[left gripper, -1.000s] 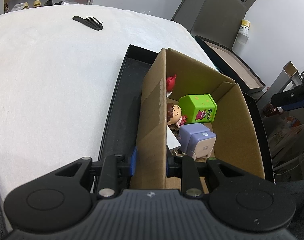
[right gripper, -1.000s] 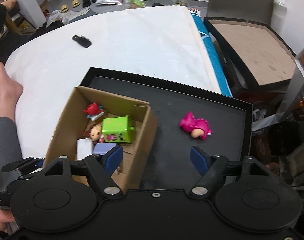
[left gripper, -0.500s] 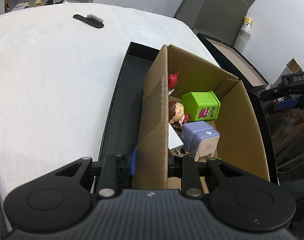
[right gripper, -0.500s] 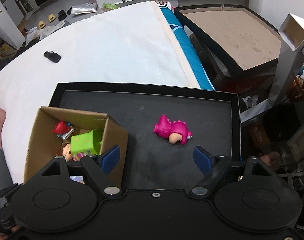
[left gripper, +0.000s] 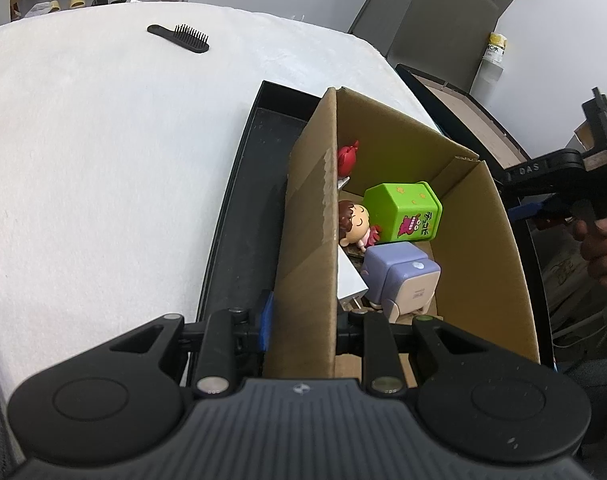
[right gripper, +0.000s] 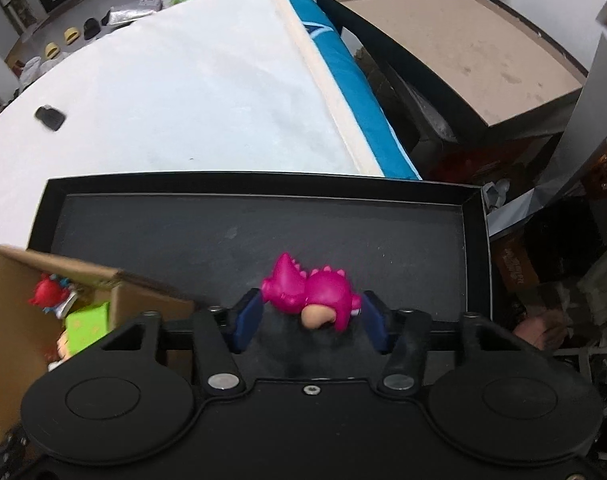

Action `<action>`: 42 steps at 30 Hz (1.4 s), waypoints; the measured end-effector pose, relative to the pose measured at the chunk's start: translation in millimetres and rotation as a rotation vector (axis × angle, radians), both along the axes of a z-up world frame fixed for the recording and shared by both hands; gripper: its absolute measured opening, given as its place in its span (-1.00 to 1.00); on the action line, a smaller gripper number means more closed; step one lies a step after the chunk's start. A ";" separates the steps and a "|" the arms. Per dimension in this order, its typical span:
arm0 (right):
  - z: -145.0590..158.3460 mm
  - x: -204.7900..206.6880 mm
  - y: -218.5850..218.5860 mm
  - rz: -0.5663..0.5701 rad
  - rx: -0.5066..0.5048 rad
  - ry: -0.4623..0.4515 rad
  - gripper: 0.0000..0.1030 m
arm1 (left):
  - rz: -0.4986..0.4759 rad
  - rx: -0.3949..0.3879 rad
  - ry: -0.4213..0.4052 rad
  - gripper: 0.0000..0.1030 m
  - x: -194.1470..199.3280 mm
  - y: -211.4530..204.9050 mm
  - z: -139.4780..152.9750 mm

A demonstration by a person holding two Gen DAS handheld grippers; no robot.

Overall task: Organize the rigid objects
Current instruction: 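Move the right gripper to the pink dinosaur on the tray and grasp it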

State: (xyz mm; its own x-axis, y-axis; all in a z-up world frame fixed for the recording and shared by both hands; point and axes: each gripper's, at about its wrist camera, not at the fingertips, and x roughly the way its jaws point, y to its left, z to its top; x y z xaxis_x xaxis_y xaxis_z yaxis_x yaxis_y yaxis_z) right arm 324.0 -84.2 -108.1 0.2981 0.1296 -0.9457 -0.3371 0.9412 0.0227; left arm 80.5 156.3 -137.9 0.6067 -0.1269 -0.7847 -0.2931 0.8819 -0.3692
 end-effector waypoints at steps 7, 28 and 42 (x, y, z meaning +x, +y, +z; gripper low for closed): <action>-12.5 10.9 5.5 -0.019 0.018 0.011 0.04 | 0.001 -0.003 0.003 -0.54 -0.3 0.5 -0.1; -41.9 4.3 5.8 -0.012 -0.042 0.087 0.16 | 0.000 0.003 0.009 -0.54 -0.1 1.1 -0.3; -34.5 -11.2 -1.5 -0.032 -0.004 0.154 0.21 | -0.001 0.004 0.008 -0.54 -0.4 0.8 -0.4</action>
State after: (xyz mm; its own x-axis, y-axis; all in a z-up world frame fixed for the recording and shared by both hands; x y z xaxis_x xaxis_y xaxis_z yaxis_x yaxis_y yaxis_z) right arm 312.8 -85.6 -142.5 0.1534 0.1184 -0.9810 -0.2997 0.9516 0.0680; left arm 80.2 157.1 -138.3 0.6003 -0.1240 -0.7901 -0.2955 0.8836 -0.3632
